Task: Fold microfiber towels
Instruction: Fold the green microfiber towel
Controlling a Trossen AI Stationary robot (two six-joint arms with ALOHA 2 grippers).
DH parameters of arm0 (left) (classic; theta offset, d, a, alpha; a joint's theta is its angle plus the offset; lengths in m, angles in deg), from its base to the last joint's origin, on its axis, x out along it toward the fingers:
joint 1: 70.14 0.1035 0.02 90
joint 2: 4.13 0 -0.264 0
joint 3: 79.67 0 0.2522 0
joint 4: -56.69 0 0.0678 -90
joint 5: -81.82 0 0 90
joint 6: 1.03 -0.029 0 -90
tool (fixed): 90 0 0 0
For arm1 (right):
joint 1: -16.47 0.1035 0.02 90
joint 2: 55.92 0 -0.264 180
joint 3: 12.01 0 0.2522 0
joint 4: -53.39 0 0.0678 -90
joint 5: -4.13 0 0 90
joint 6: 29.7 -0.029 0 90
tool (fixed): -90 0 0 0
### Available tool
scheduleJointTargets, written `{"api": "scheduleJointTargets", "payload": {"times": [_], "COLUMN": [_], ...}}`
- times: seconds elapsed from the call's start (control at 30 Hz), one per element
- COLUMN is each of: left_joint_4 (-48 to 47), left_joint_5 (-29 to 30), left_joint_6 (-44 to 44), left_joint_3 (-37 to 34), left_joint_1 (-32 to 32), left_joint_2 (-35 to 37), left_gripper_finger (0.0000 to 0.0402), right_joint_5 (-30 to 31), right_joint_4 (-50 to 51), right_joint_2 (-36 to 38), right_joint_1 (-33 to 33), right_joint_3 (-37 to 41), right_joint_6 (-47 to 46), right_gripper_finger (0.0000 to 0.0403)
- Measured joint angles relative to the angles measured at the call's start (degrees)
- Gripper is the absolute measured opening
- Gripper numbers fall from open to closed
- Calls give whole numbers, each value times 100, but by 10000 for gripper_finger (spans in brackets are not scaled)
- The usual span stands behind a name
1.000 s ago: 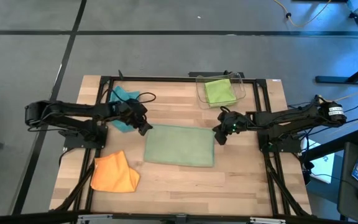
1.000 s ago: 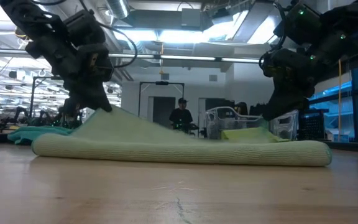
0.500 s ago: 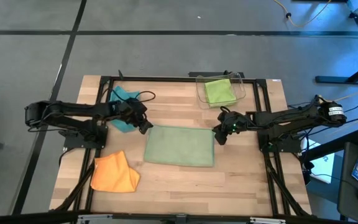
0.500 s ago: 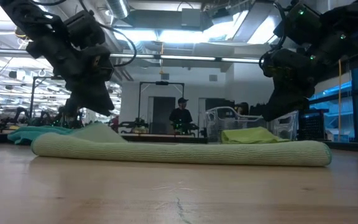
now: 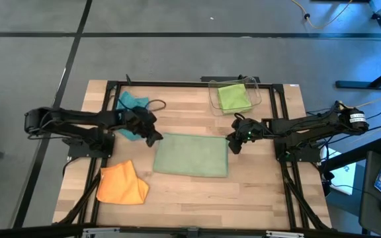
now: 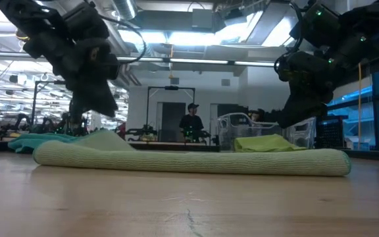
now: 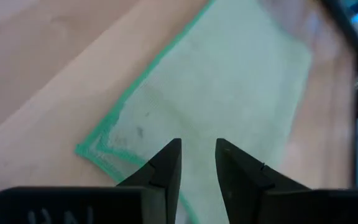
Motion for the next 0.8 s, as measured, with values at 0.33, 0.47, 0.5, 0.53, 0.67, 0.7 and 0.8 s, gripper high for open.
{"api": "scheduleJointTargets", "payload": {"times": [0.33, 0.47, 0.5, 0.53, 0.67, 0.7, 0.8], "left_joint_4": [-10, -13, -5, 33, 79, 72, -47], "left_joint_5": [1208, 1404, 1438, 1488, 1770, 1823, 1850], "left_joint_6": [41, 44, 44, 45, -23, -102, -346], "left_joint_3": [0, 0, 0, 7, 18, 13, 113], "left_joint_1": [-537, -548, -548, -550, -552, -543, -515], "left_joint_2": [-981, -1394, -1481, -1535, -1595, -1550, -1268], "left_gripper_finger": [90, 90, 90, 90, 90, 90, 90], "right_joint_5": [-2, -2, -2, -2, -2, -2, -2], "right_joint_4": [0, 0, 0, 0, 0, -4, -123], "right_joint_2": [0, 0, 0, 0, 0, 0, 0], "right_joint_1": [1, 0, 1, 0, 0, 1, 0], "right_joint_3": [-3, -3, -3, -3, -3, -3, -4], "right_joint_6": [2, 2, 1, 0, 0, 4, 131], "right_gripper_finger": [82, 82, 82, 82, 82, 82, 82]}}
